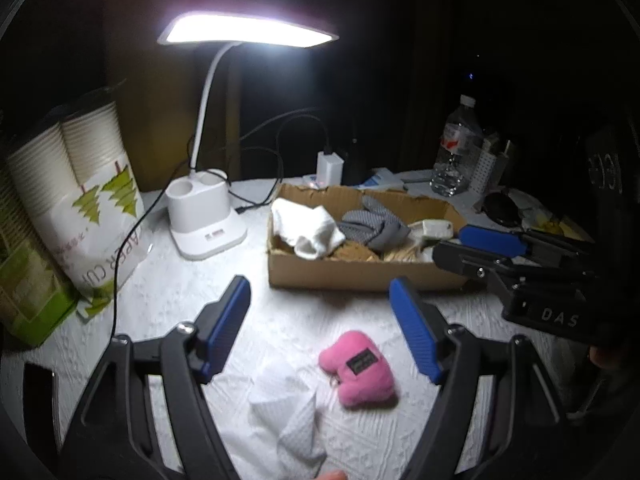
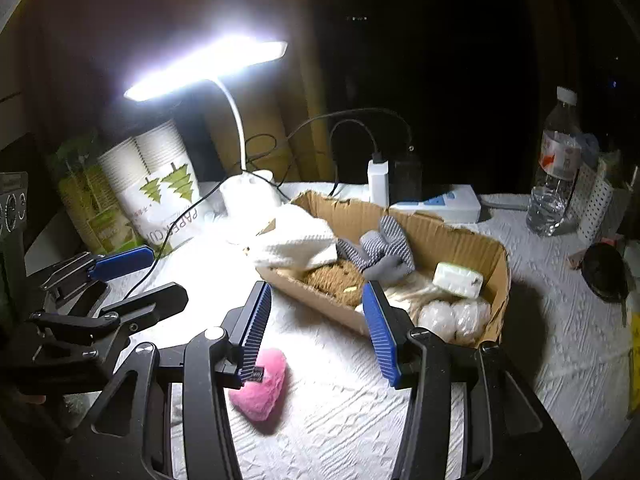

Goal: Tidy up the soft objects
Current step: 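Grasp the pink plush toy with the right gripper while the left gripper grasps the white paper towel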

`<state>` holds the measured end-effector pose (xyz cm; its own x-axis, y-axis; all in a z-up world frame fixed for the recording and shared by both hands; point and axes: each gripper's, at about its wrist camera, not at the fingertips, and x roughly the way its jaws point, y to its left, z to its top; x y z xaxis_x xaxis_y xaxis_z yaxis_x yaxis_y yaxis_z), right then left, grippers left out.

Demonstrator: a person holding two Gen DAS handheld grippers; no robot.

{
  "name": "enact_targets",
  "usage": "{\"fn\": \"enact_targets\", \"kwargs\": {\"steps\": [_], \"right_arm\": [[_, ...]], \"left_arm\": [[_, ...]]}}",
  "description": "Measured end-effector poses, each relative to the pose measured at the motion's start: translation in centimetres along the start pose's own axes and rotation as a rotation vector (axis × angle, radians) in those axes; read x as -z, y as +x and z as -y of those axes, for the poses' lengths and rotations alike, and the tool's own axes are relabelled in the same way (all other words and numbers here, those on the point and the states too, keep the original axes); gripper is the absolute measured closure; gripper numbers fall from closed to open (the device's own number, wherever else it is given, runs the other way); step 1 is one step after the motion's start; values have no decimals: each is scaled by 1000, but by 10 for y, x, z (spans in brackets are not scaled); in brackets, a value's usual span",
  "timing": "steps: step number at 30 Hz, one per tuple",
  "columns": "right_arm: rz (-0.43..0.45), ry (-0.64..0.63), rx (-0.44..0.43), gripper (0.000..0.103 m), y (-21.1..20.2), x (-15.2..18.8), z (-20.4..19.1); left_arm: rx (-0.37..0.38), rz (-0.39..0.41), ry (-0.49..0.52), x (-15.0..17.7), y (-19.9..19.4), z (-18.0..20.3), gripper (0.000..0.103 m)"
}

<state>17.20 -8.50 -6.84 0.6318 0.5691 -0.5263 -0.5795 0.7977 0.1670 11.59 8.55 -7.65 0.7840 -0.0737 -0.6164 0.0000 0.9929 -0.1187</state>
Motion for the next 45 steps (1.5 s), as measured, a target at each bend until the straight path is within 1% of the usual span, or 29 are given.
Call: {"fn": "enact_targets", "kwargs": {"steps": [6, 18, 19, 21, 26, 33, 40, 42, 43, 44, 45], "right_arm": [[-29, -13, -8, 52, 2, 15, -11], [-96, -10, -21, 52, 22, 43, -24], [-103, -8, -24, 52, 25, 45, -24], [-114, -4, -30, 45, 30, 50, -25], [-152, -3, -41, 44, 45, 56, -30], [-206, 6, -54, 44, 64, 62, -33], [-253, 12, -90, 44, 81, 71, -35], [-263, 5, -101, 44, 83, 73, -37], [-269, -1, -105, 44, 84, 74, -38], [-269, -5, -107, 45, 85, 75, -39], [-265, -11, -110, 51, 84, 76, -40]], "left_arm": [[-9, -12, -31, 19, -7, -9, 29], [-46, -96, -123, 74, -6, -42, 29], [-51, -107, -129, 79, -5, -44, 29], [-57, -126, -139, 88, -2, -48, 29], [-54, -175, -157, 107, 6, -55, 29], [-29, -231, -131, 120, 19, -48, 29], [-111, -231, -51, 124, 25, -33, 29], [-117, -234, -25, 124, 27, -31, 30], [-112, -235, -9, 124, 28, -27, 31], [-112, -237, 1, 124, 29, -27, 38], [-122, -236, 12, 124, 29, -25, 40]]}}
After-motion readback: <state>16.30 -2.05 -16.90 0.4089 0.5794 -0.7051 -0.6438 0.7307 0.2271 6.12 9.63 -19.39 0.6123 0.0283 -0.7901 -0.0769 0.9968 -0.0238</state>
